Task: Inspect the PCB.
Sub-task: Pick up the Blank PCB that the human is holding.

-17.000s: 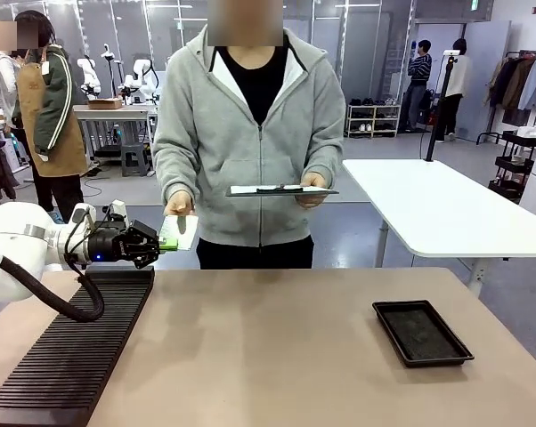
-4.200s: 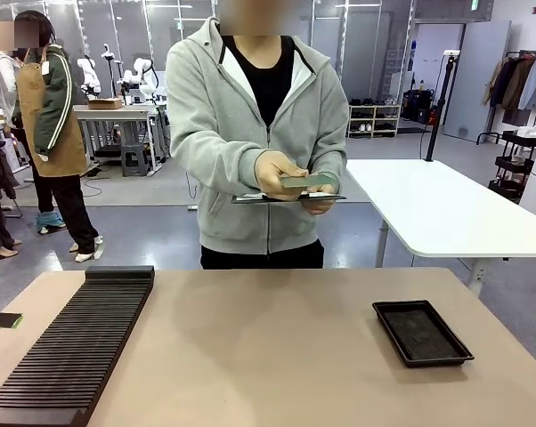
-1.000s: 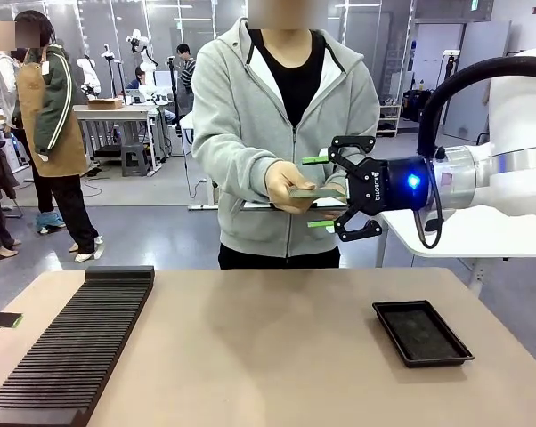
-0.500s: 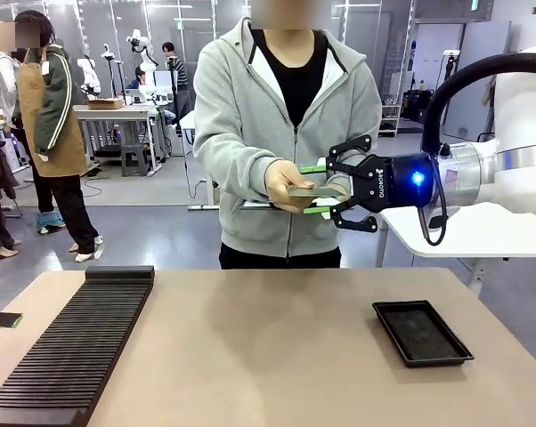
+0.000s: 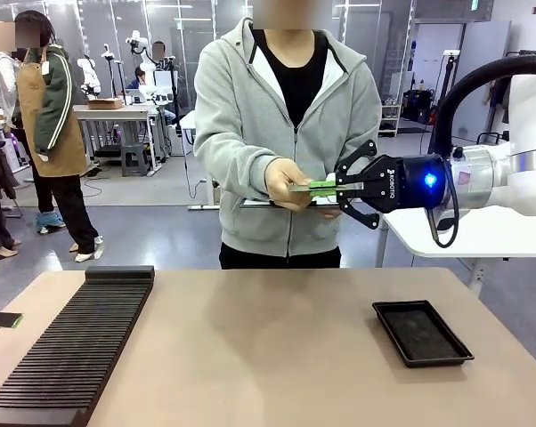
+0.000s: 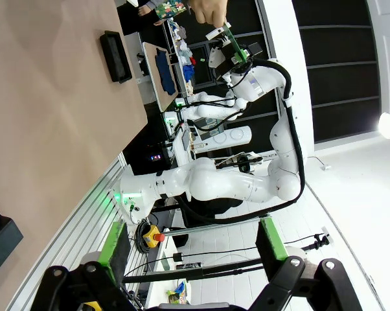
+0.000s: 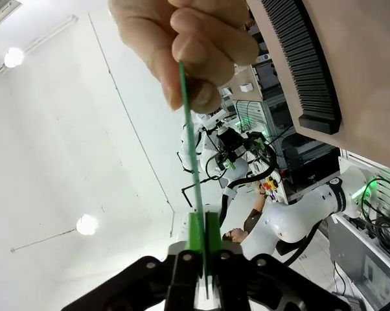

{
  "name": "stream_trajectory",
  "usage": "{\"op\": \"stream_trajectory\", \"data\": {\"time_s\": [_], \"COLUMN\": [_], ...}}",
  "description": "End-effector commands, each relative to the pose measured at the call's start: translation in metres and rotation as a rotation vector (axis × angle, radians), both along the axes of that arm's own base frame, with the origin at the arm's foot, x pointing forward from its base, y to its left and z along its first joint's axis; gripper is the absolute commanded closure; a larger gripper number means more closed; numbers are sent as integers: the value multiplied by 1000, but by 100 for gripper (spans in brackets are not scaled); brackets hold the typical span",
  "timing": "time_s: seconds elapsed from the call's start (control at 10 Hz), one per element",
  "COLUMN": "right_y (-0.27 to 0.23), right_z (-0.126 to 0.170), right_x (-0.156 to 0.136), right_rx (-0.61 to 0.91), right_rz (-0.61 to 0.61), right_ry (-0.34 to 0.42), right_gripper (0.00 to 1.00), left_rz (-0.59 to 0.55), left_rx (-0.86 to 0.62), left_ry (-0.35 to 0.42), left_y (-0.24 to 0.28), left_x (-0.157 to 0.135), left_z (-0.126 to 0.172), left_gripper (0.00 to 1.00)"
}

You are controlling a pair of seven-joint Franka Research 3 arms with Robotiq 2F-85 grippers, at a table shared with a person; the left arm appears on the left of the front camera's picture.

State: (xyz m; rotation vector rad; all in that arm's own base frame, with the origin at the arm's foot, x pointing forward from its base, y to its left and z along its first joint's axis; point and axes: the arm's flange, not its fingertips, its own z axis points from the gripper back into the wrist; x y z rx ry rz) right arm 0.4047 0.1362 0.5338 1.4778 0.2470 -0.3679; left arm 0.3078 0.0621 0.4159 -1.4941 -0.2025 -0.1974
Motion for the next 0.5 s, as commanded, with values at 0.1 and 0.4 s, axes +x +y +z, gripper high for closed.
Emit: {"op": "stream_trajectory", "data": {"time_s": [0.1,0.4], "right_y": [-6,-6], "right_z": [-6,-9], "right_x": [-3,-7], "right_rx": [18,0], "right_rz": [26,43], "right_ry": [-30,-32], "right_gripper": [100,100], "left_rz": [-2,-2], "left_rx": [-1,-1], "left_ry": [-8,-8], "left_y": [-1,-1], "left_x": [3,3], "left_z": [3,3], "left_gripper": [0,0]}}
